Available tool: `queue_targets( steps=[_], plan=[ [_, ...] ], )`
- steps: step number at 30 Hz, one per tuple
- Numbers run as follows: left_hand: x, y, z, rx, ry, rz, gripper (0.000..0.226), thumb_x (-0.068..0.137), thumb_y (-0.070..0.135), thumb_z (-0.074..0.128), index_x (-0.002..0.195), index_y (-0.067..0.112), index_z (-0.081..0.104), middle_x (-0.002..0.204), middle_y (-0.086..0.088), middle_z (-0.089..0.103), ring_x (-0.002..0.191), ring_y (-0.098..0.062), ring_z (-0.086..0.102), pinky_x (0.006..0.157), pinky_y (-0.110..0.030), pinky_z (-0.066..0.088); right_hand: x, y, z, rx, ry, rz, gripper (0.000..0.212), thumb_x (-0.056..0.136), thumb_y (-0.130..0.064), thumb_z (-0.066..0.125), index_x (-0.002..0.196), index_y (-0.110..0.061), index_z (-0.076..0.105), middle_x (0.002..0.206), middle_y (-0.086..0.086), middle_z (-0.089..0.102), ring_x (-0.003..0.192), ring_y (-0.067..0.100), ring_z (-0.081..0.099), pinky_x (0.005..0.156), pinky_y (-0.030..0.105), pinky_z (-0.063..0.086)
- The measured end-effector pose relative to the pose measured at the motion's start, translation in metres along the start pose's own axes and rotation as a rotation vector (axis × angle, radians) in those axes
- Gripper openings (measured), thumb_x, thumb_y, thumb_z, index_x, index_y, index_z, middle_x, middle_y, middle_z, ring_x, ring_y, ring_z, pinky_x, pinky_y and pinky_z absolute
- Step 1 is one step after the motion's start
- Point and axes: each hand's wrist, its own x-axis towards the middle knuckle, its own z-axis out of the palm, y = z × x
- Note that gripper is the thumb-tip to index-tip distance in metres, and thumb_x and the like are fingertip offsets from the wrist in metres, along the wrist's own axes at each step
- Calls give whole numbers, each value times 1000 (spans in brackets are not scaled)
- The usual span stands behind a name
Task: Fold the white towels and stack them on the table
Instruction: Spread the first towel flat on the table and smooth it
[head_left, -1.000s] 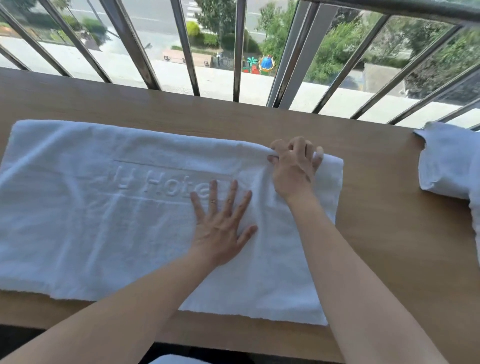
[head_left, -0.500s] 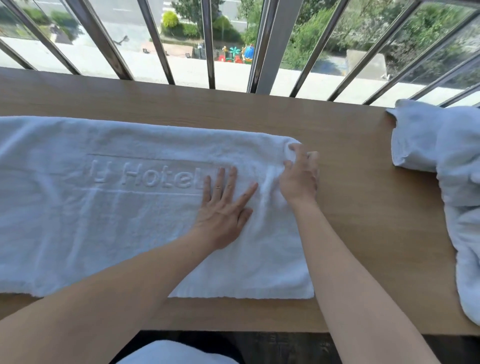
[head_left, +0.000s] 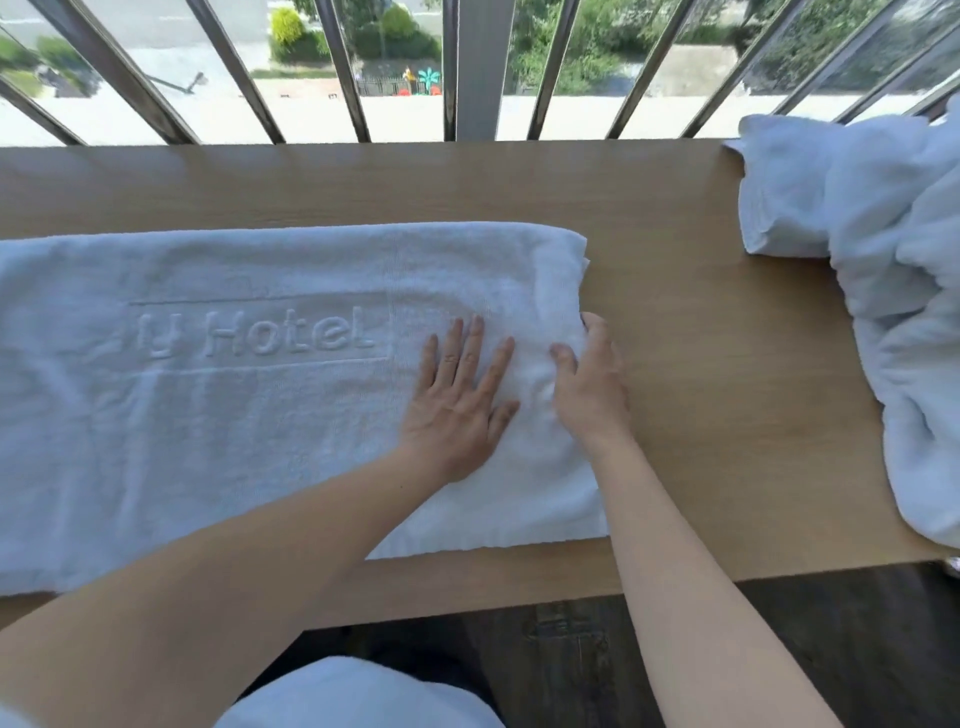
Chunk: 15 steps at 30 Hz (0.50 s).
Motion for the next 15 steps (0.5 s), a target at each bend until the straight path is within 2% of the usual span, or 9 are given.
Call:
queue_targets(
  steps=[2, 4, 7, 9, 12, 15],
  plan=[
    [-1, 0, -2, -24, 17, 21, 64, 103, 51, 9, 161, 26, -1, 167, -14, -13, 153, -32, -17, 123, -51, -9, 0, 12, -12, 26, 64, 21, 42, 101, -21, 48, 142, -18, 43, 133, 7, 56, 119, 26, 53, 87, 27, 35],
    [-2, -1, -3, -56, 17, 25, 62, 103, 47, 11, 161, 26, 3, 168, -13, -9, 154, -30, -13, 124, -49, -9, -12, 20, -15, 49, 61, 86, 44, 101, -25, 46, 144, -18, 39, 133, 7, 54, 117, 29, 54, 85, 29, 37],
    [-9, 1, 0, -41, 10, 32, 64, 103, 50, 12, 161, 24, 3, 167, -13, -8, 154, -29, -12, 124, -47, -8, -50, 27, -4, -87, -43, 43, 64, 102, -36, 46, 156, -19, 18, 149, 8, 42, 129, 29, 45, 102, 40, 38],
    [-17, 1, 3, -21, -1, 55, 66, 103, 52, 12, 161, 23, 3, 167, -13, -8, 154, -29, -12, 125, -48, -5, -67, 34, -4, -90, -59, 44, 66, 103, -37, 45, 158, -23, 11, 150, 7, 41, 129, 29, 46, 104, 42, 37],
    [-31, -4, 6, -4, -1, 113, 67, 102, 55, 12, 161, 24, 4, 168, -11, -4, 154, -28, -10, 125, -48, -2, -71, 42, -7, -126, 22, 65, 53, 105, -30, 43, 153, -17, 25, 139, 11, 50, 119, 32, 54, 98, 46, 42],
    [-44, -10, 6, 3, 6, 104, 66, 103, 55, 10, 161, 26, 6, 169, -7, -1, 155, -26, -8, 126, -48, 0, -80, 41, 0, -246, 170, 106, 48, 104, -29, 45, 148, -11, 35, 131, 14, 56, 116, 35, 55, 97, 46, 36]
  ],
)
